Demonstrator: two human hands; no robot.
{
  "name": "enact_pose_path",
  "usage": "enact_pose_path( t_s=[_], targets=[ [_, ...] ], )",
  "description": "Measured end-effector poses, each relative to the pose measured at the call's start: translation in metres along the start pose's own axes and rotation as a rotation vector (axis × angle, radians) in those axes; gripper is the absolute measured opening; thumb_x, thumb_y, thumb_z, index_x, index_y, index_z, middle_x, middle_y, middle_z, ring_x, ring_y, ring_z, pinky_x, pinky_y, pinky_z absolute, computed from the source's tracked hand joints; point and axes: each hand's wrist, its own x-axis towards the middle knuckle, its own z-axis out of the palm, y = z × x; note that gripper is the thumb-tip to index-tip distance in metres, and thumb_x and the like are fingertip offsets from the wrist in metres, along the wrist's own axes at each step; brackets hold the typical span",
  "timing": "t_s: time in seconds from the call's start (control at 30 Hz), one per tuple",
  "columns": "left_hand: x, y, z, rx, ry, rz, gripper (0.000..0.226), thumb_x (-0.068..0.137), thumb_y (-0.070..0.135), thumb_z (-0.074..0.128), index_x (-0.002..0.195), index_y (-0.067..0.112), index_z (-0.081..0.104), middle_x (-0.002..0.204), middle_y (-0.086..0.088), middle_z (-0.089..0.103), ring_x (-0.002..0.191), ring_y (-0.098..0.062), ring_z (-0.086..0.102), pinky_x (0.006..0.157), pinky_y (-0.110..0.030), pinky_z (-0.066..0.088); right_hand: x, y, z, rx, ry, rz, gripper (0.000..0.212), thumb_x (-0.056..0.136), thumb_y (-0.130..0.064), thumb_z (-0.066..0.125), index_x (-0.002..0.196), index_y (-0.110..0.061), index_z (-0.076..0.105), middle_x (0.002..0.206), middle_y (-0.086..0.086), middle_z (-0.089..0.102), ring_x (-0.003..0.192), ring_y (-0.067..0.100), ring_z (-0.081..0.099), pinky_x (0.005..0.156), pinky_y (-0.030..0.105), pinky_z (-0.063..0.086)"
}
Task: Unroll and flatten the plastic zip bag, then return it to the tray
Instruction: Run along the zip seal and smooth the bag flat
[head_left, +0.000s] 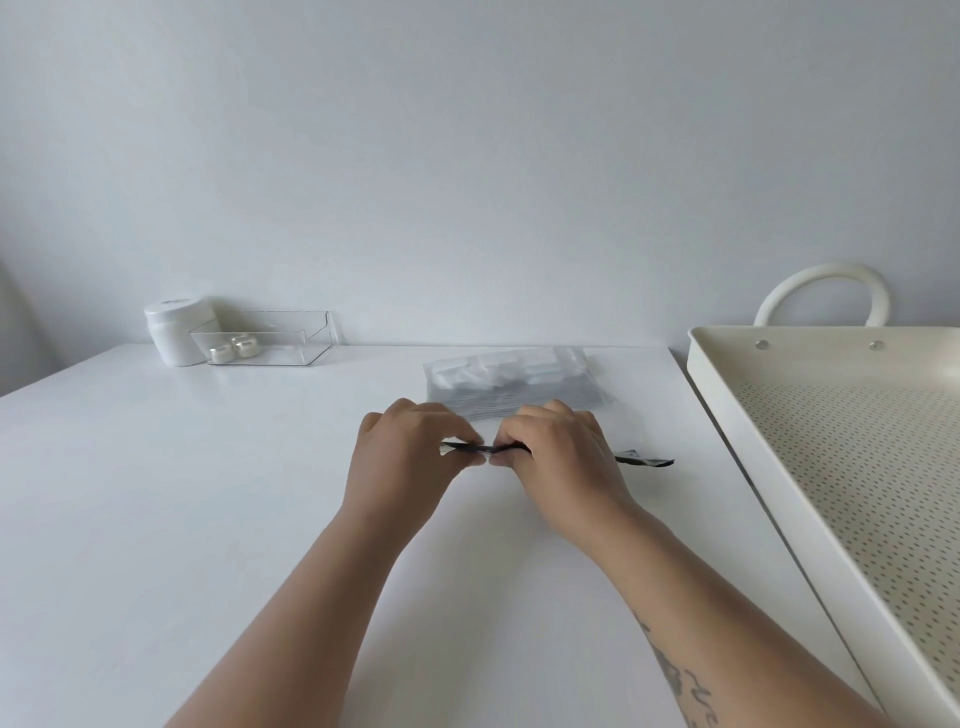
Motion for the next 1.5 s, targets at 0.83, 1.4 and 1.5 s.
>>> enact_pose_path(
  t_s=[0.83, 1.4, 1.5],
  targets=[
    [-0.01, 0.001, -0.014, -0.162, -0.212, -0.016, 0.004, 0.078, 0.041, 0.067, 0.079, 0.037, 0.065, 0.074, 0.018, 0.064, 0.09, -0.006, 0.047, 0.066, -0.02, 0.034, -0.007, 0.02, -0.003, -0.087, -0.05, 0.088, 0.023, 0.085, -0.007, 0.056, 0.081, -0.026, 0.068, 0.08, -0.006, 0.069, 0.079, 0.019, 0.053, 0.083, 0.034, 0.036],
    [-0.007, -0.018, 0.019, 0.138, -0.303, -0.218, 0.042, 0.086, 0.057, 0.043, 0.124, 0.041, 0.053, 0.135, 0.017, 0.052, 0.124, -0.02, 0.033, 0.093, -0.036, 0.022, -0.02, 0.032, -0.035, -0.127, -0.208, 0.255, 0.064, 0.085, 0.01, 0.033, 0.124, -0.033, 0.061, 0.14, -0.007, 0.051, 0.138, 0.019, 0.034, 0.119, 0.041, 0.006],
    [-0.011, -0.007, 0.018, 0.227, -0.331, -0.192, 0.044, 0.085, 0.062, 0.041, 0.121, 0.041, 0.054, 0.128, 0.012, 0.053, 0.12, -0.023, 0.036, 0.095, -0.038, 0.026, -0.011, 0.019, -0.041, -0.025, 0.168, 0.252, 0.05, 0.086, 0.004, 0.039, 0.119, -0.023, 0.065, 0.127, -0.003, 0.064, 0.119, 0.018, 0.054, 0.11, 0.037, 0.033]
  ],
)
